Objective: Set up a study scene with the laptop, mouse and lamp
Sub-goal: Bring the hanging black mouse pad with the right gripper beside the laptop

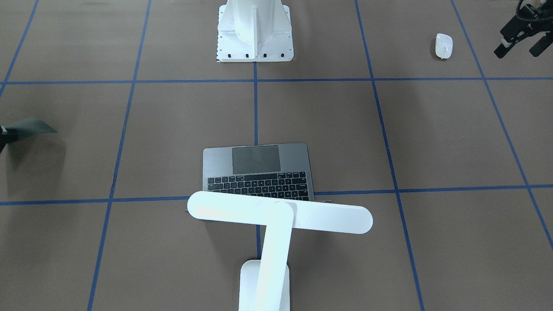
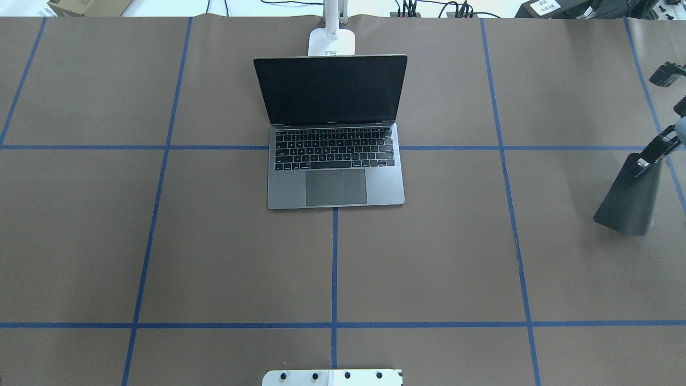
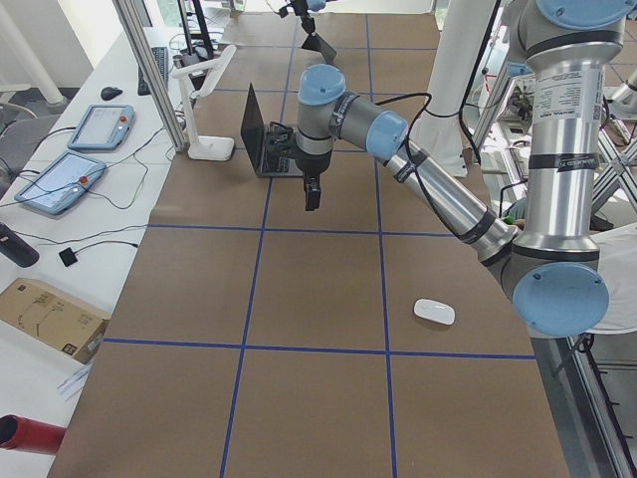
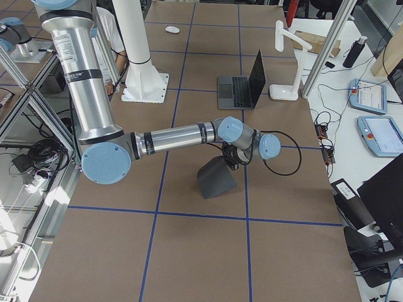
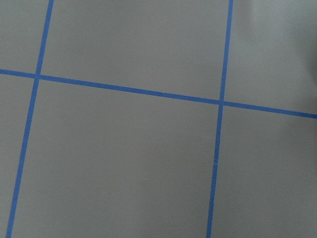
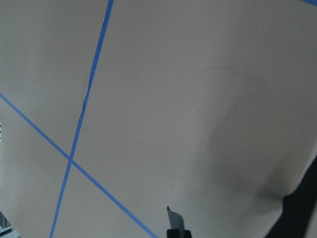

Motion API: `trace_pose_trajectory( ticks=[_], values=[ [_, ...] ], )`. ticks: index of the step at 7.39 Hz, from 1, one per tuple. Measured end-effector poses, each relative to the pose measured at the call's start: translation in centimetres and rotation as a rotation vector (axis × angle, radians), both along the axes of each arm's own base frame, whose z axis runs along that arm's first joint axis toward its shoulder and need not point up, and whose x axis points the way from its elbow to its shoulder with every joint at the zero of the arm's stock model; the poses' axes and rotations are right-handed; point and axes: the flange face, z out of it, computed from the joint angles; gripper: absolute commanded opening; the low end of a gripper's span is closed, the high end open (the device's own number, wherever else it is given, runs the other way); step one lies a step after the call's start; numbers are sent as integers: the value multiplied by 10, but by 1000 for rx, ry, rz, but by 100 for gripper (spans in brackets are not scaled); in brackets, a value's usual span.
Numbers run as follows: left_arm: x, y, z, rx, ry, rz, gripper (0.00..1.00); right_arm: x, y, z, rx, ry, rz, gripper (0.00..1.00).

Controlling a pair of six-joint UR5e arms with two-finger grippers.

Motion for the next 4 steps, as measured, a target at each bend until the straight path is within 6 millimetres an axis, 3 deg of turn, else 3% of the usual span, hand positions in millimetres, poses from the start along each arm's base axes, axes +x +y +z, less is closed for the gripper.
trace_pose_trajectory(
  ticks=[1, 4],
  values=[
    [-1, 0, 1, -2, 2, -1, 100, -31, -12, -22, -9, -8, -11, 0],
    [-2, -1, 4, -11, 5, -3, 100, -117, -43, -64, -19, -19, -47, 0]
  ],
)
